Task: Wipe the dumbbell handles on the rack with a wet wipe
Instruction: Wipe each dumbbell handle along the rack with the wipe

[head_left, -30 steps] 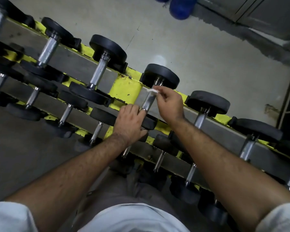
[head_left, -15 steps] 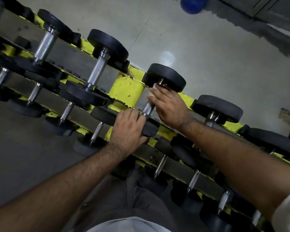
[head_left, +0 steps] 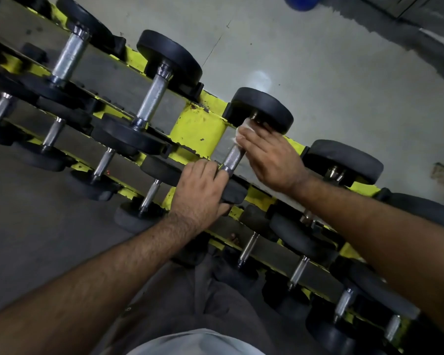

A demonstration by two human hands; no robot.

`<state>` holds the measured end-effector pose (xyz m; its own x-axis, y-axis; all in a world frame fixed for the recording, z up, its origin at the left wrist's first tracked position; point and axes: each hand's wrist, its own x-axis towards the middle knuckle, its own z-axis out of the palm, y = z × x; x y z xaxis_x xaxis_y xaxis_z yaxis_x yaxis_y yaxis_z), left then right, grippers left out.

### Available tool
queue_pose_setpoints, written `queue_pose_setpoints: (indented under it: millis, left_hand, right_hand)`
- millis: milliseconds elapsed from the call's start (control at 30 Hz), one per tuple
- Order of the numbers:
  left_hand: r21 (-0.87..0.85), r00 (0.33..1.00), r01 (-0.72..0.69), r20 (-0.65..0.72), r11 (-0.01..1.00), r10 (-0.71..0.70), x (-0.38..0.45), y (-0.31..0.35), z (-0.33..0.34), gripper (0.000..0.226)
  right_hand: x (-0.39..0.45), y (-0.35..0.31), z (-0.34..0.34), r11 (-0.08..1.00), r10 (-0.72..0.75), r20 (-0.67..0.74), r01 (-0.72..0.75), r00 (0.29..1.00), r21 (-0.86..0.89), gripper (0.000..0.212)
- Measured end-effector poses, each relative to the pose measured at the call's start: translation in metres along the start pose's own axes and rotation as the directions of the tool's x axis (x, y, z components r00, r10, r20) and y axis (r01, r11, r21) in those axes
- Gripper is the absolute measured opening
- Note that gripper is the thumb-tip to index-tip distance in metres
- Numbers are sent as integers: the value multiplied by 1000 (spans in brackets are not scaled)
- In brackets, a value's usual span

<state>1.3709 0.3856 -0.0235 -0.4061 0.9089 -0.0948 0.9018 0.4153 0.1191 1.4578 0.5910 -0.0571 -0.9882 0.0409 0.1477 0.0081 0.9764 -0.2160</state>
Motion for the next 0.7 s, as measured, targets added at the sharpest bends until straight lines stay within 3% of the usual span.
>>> queue_pose_setpoints:
  millis: [167,300,467,700]
  left_hand:
    - [-7,1000,-8,4,1000,8,0,1,-3,60]
    - [-5,1000,-9,10,1000,9,0,-1,-1,61]
    - [-2,1000,-25,5,1000,25,2,-2,-1,62]
    - [-9,999,-36,5,999,36,3,-3,2,63]
  right_hand:
    - [-22,-12,6,988,-152,113,150,982,33,49]
    - [-6,0,-1,1000,-4,36,5,999,-29,47]
    - [-3,-16,3,1000,18,-39,-18,999,-11,39]
    - [9,-13,3,999,-33,19,33,999,-19,38]
